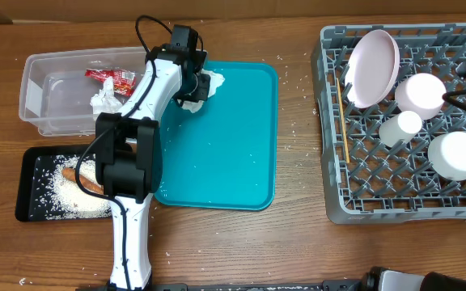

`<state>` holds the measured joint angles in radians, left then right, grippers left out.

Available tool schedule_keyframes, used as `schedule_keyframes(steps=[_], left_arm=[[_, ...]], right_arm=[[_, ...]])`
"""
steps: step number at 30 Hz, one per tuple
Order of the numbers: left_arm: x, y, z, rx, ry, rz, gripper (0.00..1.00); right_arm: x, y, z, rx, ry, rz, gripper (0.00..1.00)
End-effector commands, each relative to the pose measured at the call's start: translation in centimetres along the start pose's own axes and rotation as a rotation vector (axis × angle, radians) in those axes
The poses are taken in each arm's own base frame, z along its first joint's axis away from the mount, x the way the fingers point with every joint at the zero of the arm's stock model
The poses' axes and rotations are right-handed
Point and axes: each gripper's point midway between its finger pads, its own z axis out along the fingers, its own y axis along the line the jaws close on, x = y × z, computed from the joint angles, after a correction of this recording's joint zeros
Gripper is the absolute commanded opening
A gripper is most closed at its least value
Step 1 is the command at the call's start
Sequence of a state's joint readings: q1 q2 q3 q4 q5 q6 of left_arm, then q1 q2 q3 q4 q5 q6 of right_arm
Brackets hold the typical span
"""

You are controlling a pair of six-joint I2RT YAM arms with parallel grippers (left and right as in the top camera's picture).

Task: Sort waste into correct bins and load items into the dishwasher
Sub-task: 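Carry the white tissue into the clear bin and release it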

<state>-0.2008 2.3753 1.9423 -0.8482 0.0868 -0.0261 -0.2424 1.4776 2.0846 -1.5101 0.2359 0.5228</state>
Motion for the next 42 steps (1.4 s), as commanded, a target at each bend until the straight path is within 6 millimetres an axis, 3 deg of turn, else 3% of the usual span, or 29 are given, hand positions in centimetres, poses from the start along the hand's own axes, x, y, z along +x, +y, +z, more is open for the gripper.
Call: schedule_keyframes(steps=[1,5,8,11,15,21,27,32,33,34,35,36,42], left_arm=[[-3.3,-3.7,-5.9,0.172,-0.114,0.021,0.04],[-7.9,-4.5,-14.6,0.175,-0.324,0.020,0.04],[-10.4,-3.5,-21.2,0.098,-0.490,0.004,0.04],[-11.3,0.5,-26.2,-0.141,-0.614,-0.060,0.04],[-10.0,7.1,-29.4,-0.510,-0.637,-0.184,0.04],[-6.7,12.1,-27.2,-0.622,-0.486,-0.256,0.04],[-2.1,18.1,-23.9,-0.638,-0.384,-0.563,0.04],[1.4,20.5,-21.3,-0.603,-0.279,-0.680,0.04],[1.8,20.6,-20.8,-0.581,-0.262,-0.688,0.08],[2.1,20.6,-20.3,-0.557,-0.248,-0.695,0.33],[2.3,20.6,-19.8,-0.535,-0.238,-0.701,0.74],[2.4,20.6,-19.5,-0.517,-0.233,-0.704,1.00],[2.6,19.0,-18.3,-0.391,-0.192,-0.696,1.00]], right_arm=[[-0.2,-0.2,0.1,0.010,-0.008,0.005,1.00],[-0.2,-0.2,0.1,0.010,-0.008,0.005,1.00],[-0.2,-0.2,0.1,0.010,-0.008,0.005,1.00],[-0.2,-0.2,0.1,0.010,-0.008,0.005,1.00],[-0.2,-0.2,0.1,0.010,-0.008,0.005,1.00],[-0.2,-0.2,0.1,0.010,-0.008,0.005,1.00],[-0.2,-0.2,0.1,0.010,-0.008,0.005,1.00],[-0.2,-0.2,0.1,0.010,-0.008,0.005,1.00],[-0.2,-0.2,0.1,0.010,-0.008,0.005,1.00],[-0.2,-0.2,0.1,0.010,-0.008,0.005,1.00],[-0.2,-0.2,0.1,0.010,-0.008,0.005,1.00],[-0.2,-0.2,0.1,0.010,-0.008,0.005,1.00],[-0.2,-0.2,0.1,0.010,-0.008,0.005,1.00]])
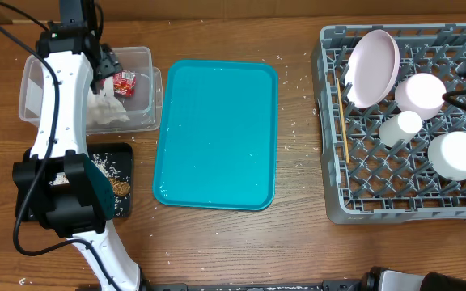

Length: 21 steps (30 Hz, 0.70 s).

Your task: Sort waste into correct bins and load items into the dishwasher

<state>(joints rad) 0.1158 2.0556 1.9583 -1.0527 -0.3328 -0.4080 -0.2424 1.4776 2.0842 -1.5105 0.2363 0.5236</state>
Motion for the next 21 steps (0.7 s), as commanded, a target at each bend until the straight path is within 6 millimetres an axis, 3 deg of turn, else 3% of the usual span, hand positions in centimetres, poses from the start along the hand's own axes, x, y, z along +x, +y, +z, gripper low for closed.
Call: schedule_keyframes(steps=[1,6,9,16,21], left_arm=[[1.8,-1.7,-0.5,0.116,0.088,-0.003,1.00],[4.6,-3.9,-1.5,0.251,0.222,0.013,1.00],[5.7,-4.1,-2.9,0.265,0.258,0.009,1.00],[7.0,-1.9,-10.0,0.267,0.235,0.025,1.00],[9.6,0.0,-15.1,0.271,0.153,0.056,1.00]], right_arm=[[-0.2,-0.2,0.1,0.009,-0.009,0.004,1.00],[-0.2,-0.2,0.1,0.009,-0.009,0.004,1.00],[-0.2,-0.2,0.1,0.009,-0.009,0.004,1.00],[-0.2,-0.2,0.1,0.009,-0.009,0.004,1.00],[-0.2,-0.2,0.1,0.010,-0.007,0.004,1.00]])
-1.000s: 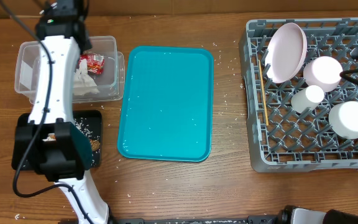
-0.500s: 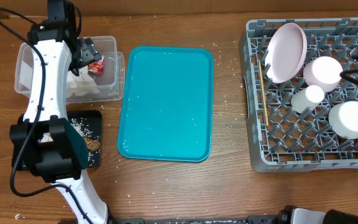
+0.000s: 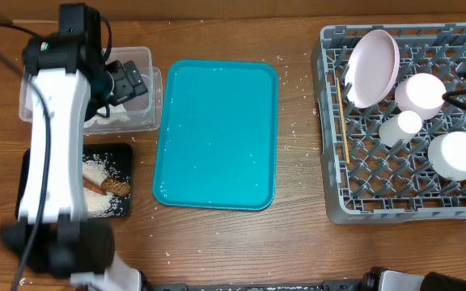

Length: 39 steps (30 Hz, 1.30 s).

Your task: Sort waste into correct bins and load items into the dishwasher

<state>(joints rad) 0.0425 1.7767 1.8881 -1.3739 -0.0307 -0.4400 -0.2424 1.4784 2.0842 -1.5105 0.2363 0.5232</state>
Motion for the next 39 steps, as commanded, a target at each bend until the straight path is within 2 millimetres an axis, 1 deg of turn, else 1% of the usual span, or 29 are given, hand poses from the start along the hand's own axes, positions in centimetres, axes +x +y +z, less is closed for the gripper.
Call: schedule_keyframes(steps=[1,2,5,7,9,13,15,19,30,33,36,39], left_arm=[[3.4,0.6,-4.3,0.005,-0.112,0.015,1.00],[4.4,0.7,-4.8,0.013,-0.133,0.016,1.00],[8.2,0.9,-5.9,0.089,-0.175,0.030,1.00],[10.8,1.6,-6.0,0.123,-0.191,0.002,1.00],[13.2,3.0,-5.7,0.135,-0.191,-0.051,1.00],[16.2,4.9,-5.0,0.144,-0.187,-0.101,1.00],[17.3,5.6,-4.9,0.141,-0.182,-0.103,1.00],[18.2,6.3,-4.6,0.121,-0.163,-0.102,1.00],[18.3,6.3,-4.1,0.101,-0.139,-0.096,1.00],[19.0,6.8,-3.9,0.079,-0.106,-0.072,1.00],[19.4,6.3,-3.6,0.094,-0.087,-0.030,1.00],[18.9,5.4,-2.9,0.127,-0.117,0.064,1.00]], right_arm=[[-0.2,-0.2,0.1,0.010,-0.008,0.005,1.00],[-0.2,-0.2,0.1,0.010,-0.008,0.005,1.00],[-0.2,-0.2,0.1,0.010,-0.008,0.005,1.00],[-0.2,-0.2,0.1,0.010,-0.008,0.005,1.00],[-0.2,-0.2,0.1,0.010,-0.008,0.005,1.00],[-0.2,-0.2,0.1,0.010,-0.007,0.004,1.00],[-0.2,-0.2,0.1,0.010,-0.007,0.004,1.00],[-0.2,-0.2,0.1,0.010,-0.007,0.004,1.00],[-0.2,-0.2,0.2,0.011,-0.007,0.004,1.00],[-0.2,-0.2,0.2,0.011,-0.007,0.004,1.00],[-0.2,-0.2,0.2,0.011,-0.007,0.004,1.00],[-0.2,-0.2,0.2,0.011,-0.007,0.004,1.00]])
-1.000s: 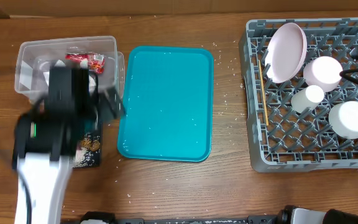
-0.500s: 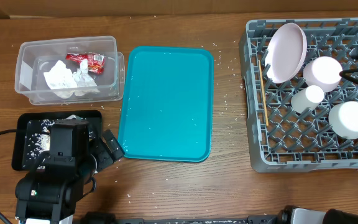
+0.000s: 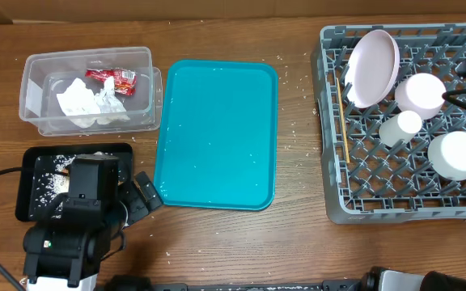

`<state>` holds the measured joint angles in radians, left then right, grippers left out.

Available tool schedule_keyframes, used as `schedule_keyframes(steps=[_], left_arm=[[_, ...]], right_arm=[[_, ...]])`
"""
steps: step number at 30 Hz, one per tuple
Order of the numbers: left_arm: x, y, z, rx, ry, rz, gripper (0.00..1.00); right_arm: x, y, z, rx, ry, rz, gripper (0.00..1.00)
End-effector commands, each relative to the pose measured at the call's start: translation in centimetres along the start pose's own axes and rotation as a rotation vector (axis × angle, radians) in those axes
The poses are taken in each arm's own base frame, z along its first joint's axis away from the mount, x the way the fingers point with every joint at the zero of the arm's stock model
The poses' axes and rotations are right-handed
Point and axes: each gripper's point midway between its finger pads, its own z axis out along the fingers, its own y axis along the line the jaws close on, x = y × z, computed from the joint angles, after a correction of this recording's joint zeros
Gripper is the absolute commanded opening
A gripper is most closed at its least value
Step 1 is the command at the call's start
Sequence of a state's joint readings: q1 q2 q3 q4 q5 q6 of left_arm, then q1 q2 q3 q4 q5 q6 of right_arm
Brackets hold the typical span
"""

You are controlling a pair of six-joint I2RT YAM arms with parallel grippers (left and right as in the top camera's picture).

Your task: Sort waste into correct bins and load items into the dishwasher

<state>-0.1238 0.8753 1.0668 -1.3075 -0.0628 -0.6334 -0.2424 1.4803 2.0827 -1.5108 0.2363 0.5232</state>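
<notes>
The teal tray point(image 3: 217, 133) lies mid-table, bare except for a few grains. At the back left, a clear bin point(image 3: 31, 97) holds white crumpled tissues point(image 3: 83, 101) and a red wrapper point(image 3: 116, 77). In front of it, a black tray point(image 3: 35, 174) with rice is partly covered by my folded left arm. My left gripper point(image 3: 138, 196) is open and empty between the black tray and the teal tray's front left corner. The grey dish rack point(image 3: 334, 162) on the right holds a pink plate point(image 3: 374, 65) and white cups point(image 3: 455, 153). My right gripper is out of view.
A chopstick point(image 3: 342, 113) leans along the rack's left side. Dark thin shapes sit at the rack's right edge. Scattered rice grains lie on the wood around the teal tray.
My left arm was over the clear bin with its gripper open. Now it is folded back at the front left, the gripper beside the black tray. The bin's contents are uncovered.
First my left gripper was on a white tissue at the teal tray's back left corner. Then it was over the clear bin and the tray was bare. Then it stood open above the bin. Now the tissue lies in the bin and the arm is pulled back.
</notes>
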Motion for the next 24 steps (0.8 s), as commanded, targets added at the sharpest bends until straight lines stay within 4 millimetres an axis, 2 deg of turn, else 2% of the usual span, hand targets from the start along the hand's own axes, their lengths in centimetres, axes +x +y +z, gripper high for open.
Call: schedule_keyframes(steps=[1,5,8,17,24], left_arm=[[0.1,-1.3,1.4,0.064,-0.013,0.158,1.00],[0.1,-4.0,3.0,0.252,-0.139,0.397,1.00],[0.5,-5.1,4.0,0.365,-0.263,0.486,1.00],[0.4,-4.3,6.4,0.451,-0.568,0.500,1.00],[-0.3,-3.9,6.1,0.475,-0.684,0.479,1.00]], right_arm=[[-0.3,-0.2,0.1,0.009,-0.009,0.005,1.00],[-0.3,-0.2,0.1,0.009,-0.009,0.005,1.00],[-0.3,-0.2,0.1,0.009,-0.009,0.005,1.00],[-0.3,-0.2,0.1,0.009,-0.009,0.005,1.00],[-0.3,-0.2,0.1,0.009,-0.009,0.005,1.00]])
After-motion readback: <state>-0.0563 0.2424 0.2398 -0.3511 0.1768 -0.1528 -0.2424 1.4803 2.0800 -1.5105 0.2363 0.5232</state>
